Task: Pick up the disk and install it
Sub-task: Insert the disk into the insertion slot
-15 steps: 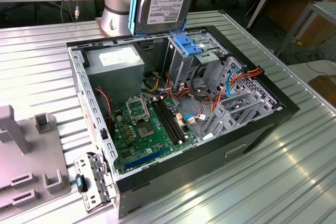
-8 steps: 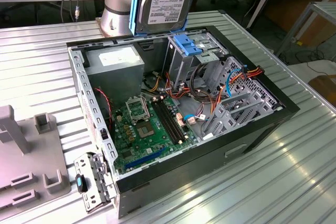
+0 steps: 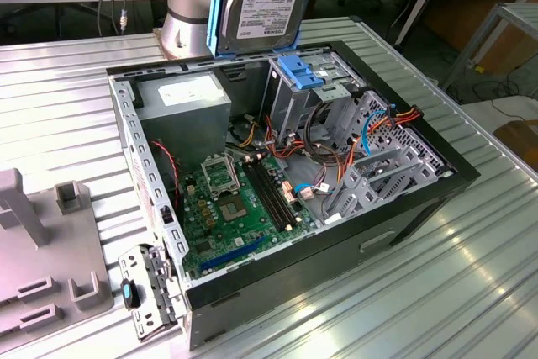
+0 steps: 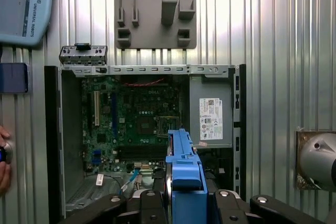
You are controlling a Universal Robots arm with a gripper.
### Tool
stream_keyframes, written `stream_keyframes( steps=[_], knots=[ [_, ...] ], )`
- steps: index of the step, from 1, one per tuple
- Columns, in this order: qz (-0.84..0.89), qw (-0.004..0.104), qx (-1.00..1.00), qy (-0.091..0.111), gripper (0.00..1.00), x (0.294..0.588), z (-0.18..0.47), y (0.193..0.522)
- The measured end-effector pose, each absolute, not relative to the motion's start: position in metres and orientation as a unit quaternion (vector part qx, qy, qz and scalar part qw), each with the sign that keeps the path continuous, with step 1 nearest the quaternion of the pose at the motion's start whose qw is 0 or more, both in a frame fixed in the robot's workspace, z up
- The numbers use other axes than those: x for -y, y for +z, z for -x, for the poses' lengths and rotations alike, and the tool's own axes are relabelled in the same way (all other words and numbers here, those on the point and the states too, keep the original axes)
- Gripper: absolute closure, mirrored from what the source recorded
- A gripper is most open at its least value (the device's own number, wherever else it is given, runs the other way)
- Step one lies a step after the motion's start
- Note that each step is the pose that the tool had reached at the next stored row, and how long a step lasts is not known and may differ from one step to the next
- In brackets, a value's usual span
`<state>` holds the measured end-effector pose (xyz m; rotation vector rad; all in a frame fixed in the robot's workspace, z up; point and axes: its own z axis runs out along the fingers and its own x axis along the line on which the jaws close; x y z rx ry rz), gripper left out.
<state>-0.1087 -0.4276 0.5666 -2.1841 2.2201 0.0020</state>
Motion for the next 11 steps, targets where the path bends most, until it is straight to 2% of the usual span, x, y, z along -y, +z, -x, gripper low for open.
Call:
stream_keyframes(
  steps=[11],
  knots=[
    [0.701,0.017,-0.713,-0.002,0.63,0.4276,0.1087,0.5666]
  ],
)
